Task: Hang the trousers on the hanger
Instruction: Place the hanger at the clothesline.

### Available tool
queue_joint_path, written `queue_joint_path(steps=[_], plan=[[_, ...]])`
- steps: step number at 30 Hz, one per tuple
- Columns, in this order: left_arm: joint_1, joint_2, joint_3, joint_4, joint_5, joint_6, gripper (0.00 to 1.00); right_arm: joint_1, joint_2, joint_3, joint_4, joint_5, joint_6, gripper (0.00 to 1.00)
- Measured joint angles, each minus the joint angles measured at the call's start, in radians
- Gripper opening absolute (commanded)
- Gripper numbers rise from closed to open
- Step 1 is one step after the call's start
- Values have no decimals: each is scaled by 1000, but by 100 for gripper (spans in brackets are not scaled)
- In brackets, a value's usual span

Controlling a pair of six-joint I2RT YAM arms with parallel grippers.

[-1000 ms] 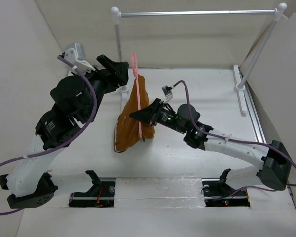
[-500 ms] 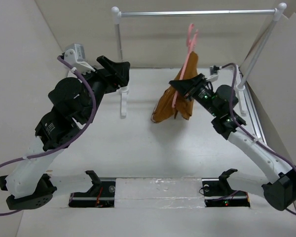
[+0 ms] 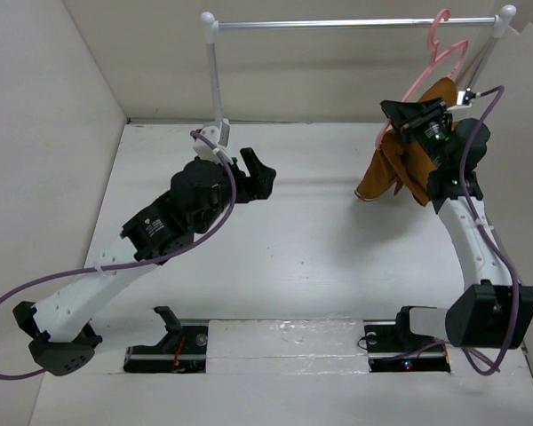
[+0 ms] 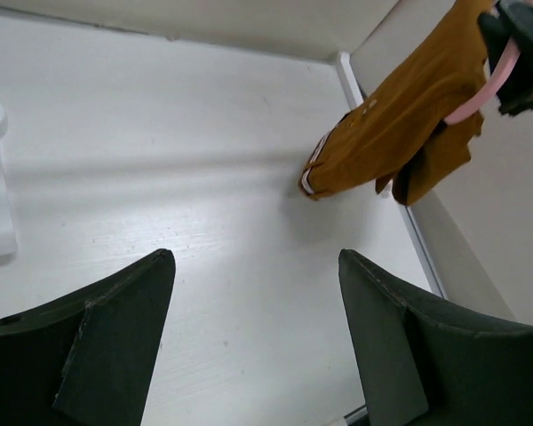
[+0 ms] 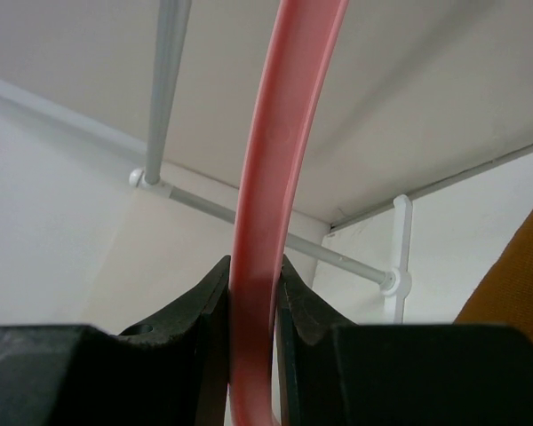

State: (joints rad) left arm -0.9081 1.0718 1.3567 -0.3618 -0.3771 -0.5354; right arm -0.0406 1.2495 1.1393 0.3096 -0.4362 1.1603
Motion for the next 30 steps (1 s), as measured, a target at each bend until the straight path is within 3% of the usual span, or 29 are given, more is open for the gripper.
queue_joint_path(steps=[12, 20, 22, 23, 25, 26, 28, 29, 30], plan=[[0, -45, -74, 0, 34, -54, 71, -89, 275, 181, 126, -129, 121, 0], [0, -45, -82, 0, 37, -69, 71, -117, 315, 164, 214, -159, 182, 0], [0, -45, -92, -2, 37, -70, 71, -124, 314, 132, 252, -164, 187, 11], [0, -44, -97, -2, 36, -72, 72, -128, 314, 116, 267, -164, 187, 26], [0, -42, -105, -2, 36, -73, 72, -133, 314, 79, 303, -171, 181, 37], [0, -39, -107, -2, 36, -73, 73, -135, 310, 70, 320, -172, 171, 49], [0, -30, -114, 7, 35, -73, 73, -143, 291, 51, 344, -177, 151, 56], [0, -26, -124, 18, 36, -73, 73, -150, 280, 45, 350, -180, 140, 72], [0, -22, -141, 31, 37, -72, 74, -156, 264, 42, 349, -185, 129, 77]])
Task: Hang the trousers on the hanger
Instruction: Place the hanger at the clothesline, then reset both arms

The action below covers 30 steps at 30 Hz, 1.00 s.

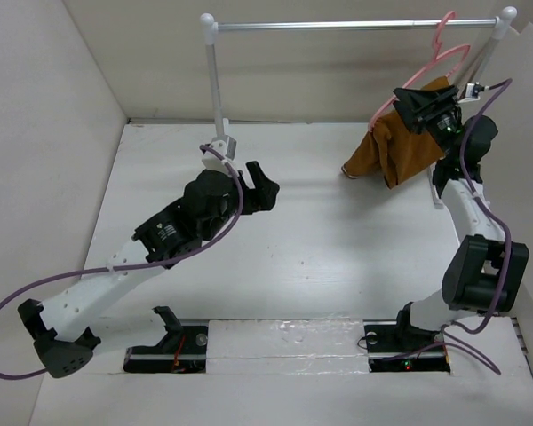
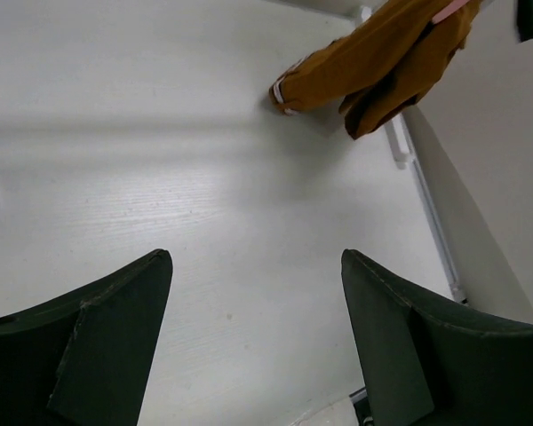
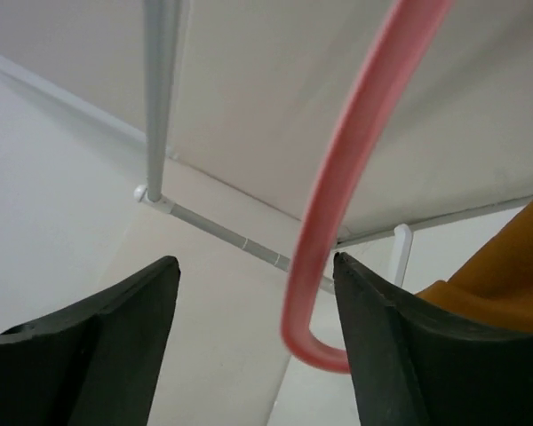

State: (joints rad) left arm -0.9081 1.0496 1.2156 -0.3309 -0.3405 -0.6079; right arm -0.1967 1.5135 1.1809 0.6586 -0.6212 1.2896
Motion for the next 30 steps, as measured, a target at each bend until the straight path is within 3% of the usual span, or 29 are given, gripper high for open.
queue_joint_path(steps=[2, 3, 4, 5, 11, 18, 22, 30], plan=[[0, 19, -30, 8, 2, 0, 74, -20, -31, 0, -7, -11, -35, 82], [0, 33, -43, 10, 8, -1, 74, -31, -46, 0, -12, -22, -55, 75], [0, 49, -53, 10, 13, -1, 75, -42, -60, 3, -27, -32, -82, 99], [0, 63, -60, 11, 18, -1, 75, -52, -73, 6, -47, -40, -98, 100], [54, 100, -56, 9, 84, -1, 79, -113, -132, 55, -247, -75, -297, 100], [257, 117, -13, 62, 278, -28, 78, -147, -327, 131, -589, -54, -633, 100], [277, 117, -19, 72, 320, -34, 78, -100, -570, 12, -671, -47, -769, 100], [274, -14, -148, 67, 315, -30, 79, 140, -948, -299, -900, 0, -946, 100]])
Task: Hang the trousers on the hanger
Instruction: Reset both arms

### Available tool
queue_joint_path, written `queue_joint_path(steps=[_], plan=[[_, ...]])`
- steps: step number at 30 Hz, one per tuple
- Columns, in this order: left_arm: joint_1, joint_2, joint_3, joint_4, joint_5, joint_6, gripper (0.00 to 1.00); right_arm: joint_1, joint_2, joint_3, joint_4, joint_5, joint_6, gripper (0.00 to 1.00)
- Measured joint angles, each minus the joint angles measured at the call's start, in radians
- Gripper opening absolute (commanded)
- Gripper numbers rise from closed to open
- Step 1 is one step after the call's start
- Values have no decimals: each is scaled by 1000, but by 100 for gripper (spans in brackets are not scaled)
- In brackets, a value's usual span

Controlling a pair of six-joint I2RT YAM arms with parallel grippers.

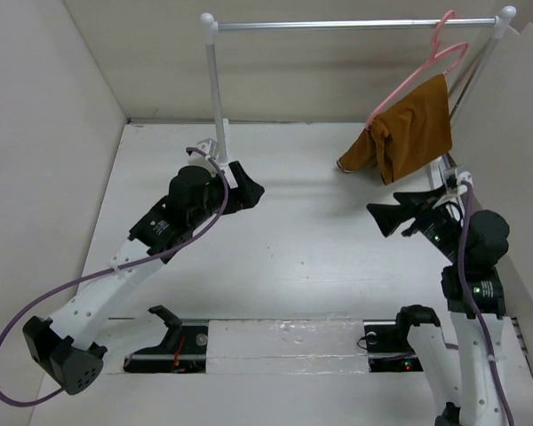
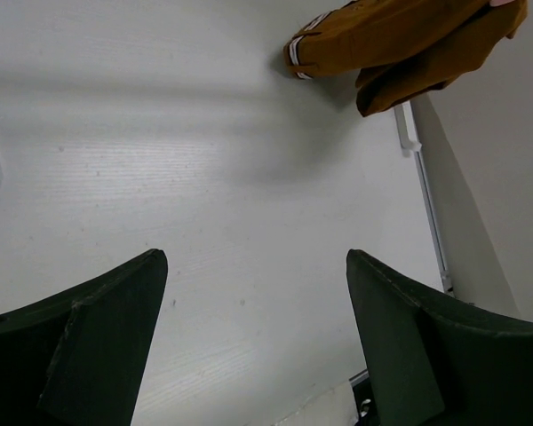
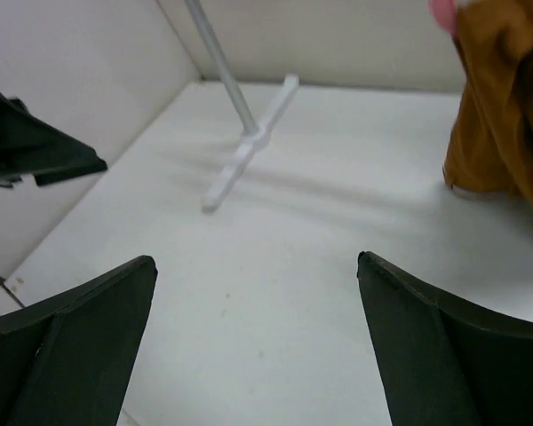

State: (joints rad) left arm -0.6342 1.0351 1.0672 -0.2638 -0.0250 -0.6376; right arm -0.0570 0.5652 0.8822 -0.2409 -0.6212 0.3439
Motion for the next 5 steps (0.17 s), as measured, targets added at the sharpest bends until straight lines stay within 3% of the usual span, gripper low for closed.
queue_joint_path(steps=[5], plan=[[1, -23, -74, 11, 17, -1, 78, 19, -121, -116, -195, 44, -64, 100]])
